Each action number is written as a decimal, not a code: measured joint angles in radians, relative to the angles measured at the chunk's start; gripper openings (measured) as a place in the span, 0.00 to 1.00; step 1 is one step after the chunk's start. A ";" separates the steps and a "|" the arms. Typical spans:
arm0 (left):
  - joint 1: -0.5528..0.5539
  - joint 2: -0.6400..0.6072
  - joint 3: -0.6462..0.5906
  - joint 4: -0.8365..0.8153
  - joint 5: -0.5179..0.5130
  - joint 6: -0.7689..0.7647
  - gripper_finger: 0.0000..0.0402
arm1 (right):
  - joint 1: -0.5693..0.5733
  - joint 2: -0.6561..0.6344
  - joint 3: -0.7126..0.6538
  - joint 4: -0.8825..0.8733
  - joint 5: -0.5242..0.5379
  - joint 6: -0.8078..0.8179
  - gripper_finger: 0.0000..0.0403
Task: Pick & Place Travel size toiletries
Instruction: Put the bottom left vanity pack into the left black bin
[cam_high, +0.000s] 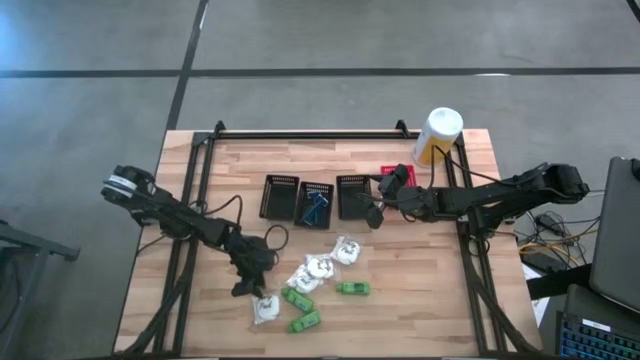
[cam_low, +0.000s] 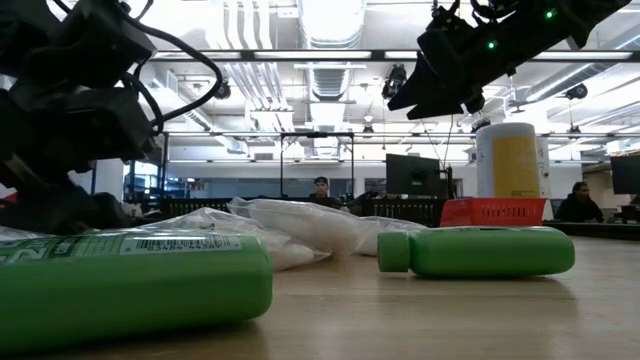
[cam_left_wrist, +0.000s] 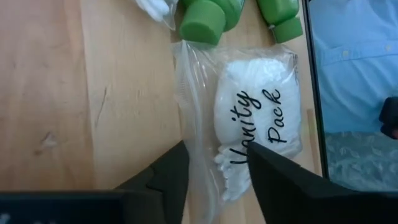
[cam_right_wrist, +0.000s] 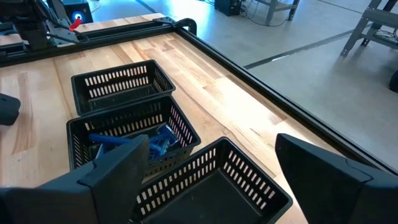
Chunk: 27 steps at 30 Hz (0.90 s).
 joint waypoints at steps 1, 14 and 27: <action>0.000 0.000 0.000 0.000 0.000 0.004 0.38 | 0.000 0.000 0.000 0.000 0.000 0.000 0.86; 0.000 0.000 0.000 0.010 -0.007 0.064 0.11 | 0.000 0.000 0.000 0.002 0.000 0.000 0.80; 0.008 -0.007 0.003 -0.036 -0.052 0.101 0.01 | 0.000 0.000 0.000 0.003 0.000 0.000 0.72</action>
